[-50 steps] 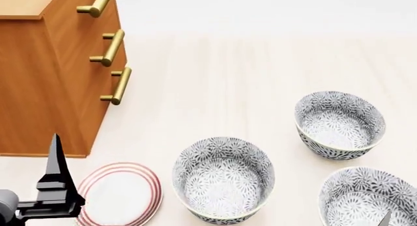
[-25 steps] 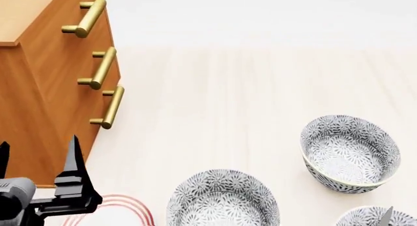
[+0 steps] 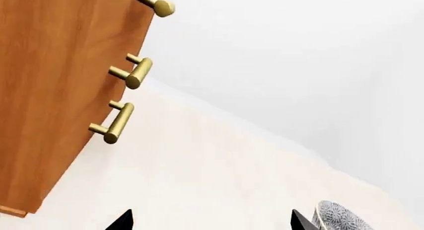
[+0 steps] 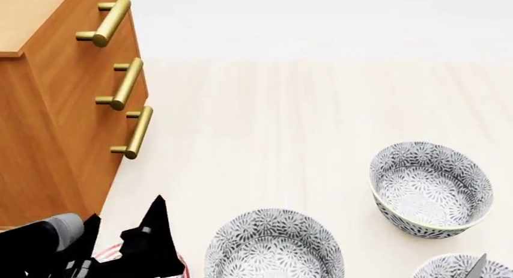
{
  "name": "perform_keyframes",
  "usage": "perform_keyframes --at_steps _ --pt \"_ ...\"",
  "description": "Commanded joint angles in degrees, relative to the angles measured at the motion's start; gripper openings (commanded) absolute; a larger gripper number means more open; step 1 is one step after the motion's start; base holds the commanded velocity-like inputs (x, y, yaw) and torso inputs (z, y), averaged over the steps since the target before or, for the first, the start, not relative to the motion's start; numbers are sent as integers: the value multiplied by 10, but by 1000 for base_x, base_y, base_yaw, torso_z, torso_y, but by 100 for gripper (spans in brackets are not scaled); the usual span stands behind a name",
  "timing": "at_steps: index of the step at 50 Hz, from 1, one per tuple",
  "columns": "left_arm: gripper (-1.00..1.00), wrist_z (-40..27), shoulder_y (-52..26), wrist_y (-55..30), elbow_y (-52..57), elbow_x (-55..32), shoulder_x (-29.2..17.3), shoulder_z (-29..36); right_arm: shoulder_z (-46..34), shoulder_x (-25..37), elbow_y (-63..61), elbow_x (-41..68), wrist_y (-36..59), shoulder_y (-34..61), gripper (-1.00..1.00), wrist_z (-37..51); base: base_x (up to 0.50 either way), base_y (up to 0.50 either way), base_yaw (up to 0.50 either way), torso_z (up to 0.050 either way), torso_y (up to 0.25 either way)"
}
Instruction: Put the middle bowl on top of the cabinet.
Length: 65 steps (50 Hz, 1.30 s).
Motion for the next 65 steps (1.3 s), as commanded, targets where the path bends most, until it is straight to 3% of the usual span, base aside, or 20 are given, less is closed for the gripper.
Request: perform_keyframes --at_steps 1,12,23,33,65 --pt "100 -64 -31 -10 -43 -115 12 44 8 9 -9 10 -11 -15 100 2 0 0 0 0 0" --pt "100 -54 -58 64 -145 -98 8 97 9 14 -7 14 -16 -16 100 5 0 0 0 0 0" --pt "100 -108 -85 77 -223 -124 6 110 6 19 -9 12 -22 -20 100 8 0 0 0 0 0" --pt "100 -95 -90 90 -275 -147 1 128 5 19 -22 8 -20 -26 100 13 0 0 0 0 0" --pt "100 -87 -74 112 -303 -168 -8 211 2 31 -34 6 -28 -34 100 22 0 0 0 0 0"
